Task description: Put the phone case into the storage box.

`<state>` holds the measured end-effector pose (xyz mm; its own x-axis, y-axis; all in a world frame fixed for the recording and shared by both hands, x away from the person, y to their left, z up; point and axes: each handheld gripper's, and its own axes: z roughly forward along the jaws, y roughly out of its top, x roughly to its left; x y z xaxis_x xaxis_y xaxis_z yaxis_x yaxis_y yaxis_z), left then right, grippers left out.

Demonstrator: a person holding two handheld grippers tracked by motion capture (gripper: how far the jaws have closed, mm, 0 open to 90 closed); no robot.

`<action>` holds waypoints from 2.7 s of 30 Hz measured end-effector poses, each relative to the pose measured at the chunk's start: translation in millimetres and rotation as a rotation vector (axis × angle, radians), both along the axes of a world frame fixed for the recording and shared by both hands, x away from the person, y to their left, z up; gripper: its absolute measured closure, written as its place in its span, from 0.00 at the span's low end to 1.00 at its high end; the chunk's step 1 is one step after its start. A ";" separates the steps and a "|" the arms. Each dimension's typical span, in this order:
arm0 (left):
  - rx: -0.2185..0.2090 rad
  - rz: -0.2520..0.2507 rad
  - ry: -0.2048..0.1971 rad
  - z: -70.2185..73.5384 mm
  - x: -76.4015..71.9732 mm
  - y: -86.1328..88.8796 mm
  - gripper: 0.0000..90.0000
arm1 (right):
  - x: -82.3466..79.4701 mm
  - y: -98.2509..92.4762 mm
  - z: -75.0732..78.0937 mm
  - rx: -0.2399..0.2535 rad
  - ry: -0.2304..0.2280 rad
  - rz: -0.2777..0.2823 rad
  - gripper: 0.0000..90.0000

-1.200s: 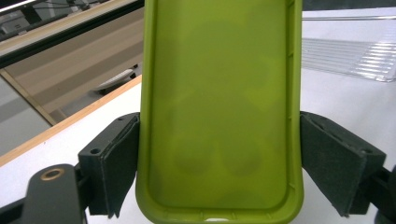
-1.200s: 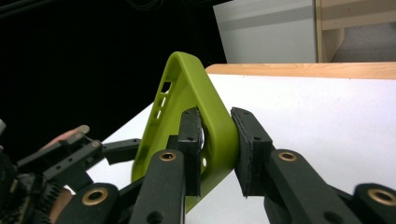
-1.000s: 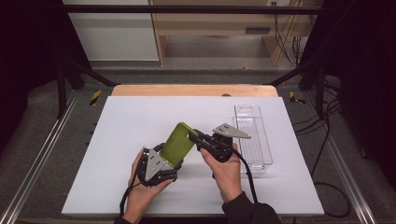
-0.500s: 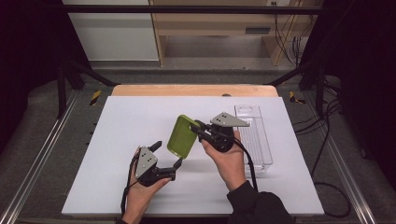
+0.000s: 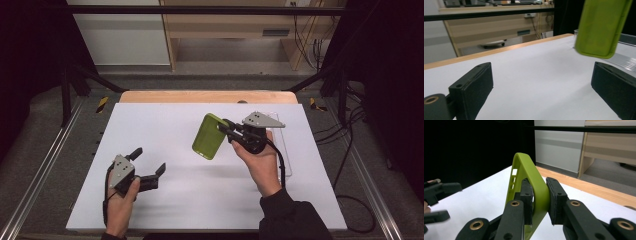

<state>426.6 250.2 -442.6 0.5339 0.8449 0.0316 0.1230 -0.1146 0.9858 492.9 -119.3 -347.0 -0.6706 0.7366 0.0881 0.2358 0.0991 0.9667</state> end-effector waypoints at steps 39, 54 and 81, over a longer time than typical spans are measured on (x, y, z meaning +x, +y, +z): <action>-0.060 -0.022 0.017 -10.3 -2.0 48.1 0.04 | 37.7 -70.6 67.7 -0.146 -0.076 -0.077 0.85; -0.048 -0.065 0.013 -11.1 -1.4 43.2 0.04 | 54.2 -97.3 79.1 -0.163 -0.075 -0.133 0.85; -0.062 -0.074 -0.012 -9.7 -0.5 43.7 0.01 | 78.8 -146.4 56.5 -0.203 -0.027 -0.227 0.85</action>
